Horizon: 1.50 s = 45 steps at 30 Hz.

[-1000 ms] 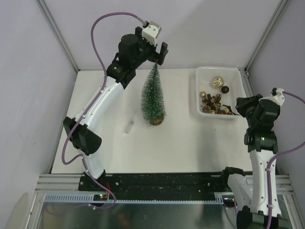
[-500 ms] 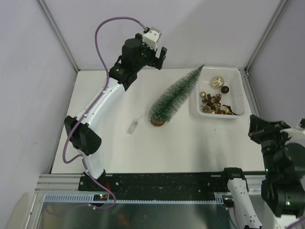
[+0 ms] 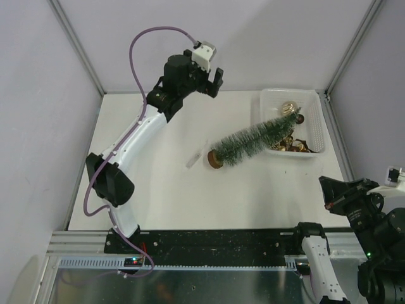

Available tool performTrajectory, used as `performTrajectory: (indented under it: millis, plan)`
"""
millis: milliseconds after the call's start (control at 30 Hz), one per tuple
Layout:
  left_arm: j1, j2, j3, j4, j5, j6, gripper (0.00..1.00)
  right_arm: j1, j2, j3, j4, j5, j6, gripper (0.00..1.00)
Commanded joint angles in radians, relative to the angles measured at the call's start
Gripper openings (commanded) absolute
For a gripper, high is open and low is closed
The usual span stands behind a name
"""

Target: Decorate the small christmas tree

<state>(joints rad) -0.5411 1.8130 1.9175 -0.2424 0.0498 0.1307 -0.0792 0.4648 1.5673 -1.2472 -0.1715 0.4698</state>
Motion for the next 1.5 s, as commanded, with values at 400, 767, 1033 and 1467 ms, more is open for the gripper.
performTrajectory:
  millis: [400,767,1033,1467]
  plan:
    - [-0.194,-0.033,-0.149,-0.03,0.235,0.043,1.0,-0.074,0.096,0.031,0.243,-0.56,0.14,0.0]
    - [-0.257,0.208,0.069,-0.045,0.253,0.074,1.0,-0.06,0.036,-0.033,0.428,-0.689,0.21,0.0]
    - [-0.258,0.425,0.294,-0.08,0.378,0.028,1.0,-0.054,0.012,-0.046,0.545,-0.759,0.243,0.0]
    - [-0.244,0.51,0.4,-0.089,0.621,-0.005,0.98,-0.035,0.029,-0.055,0.538,-0.731,0.213,0.0]
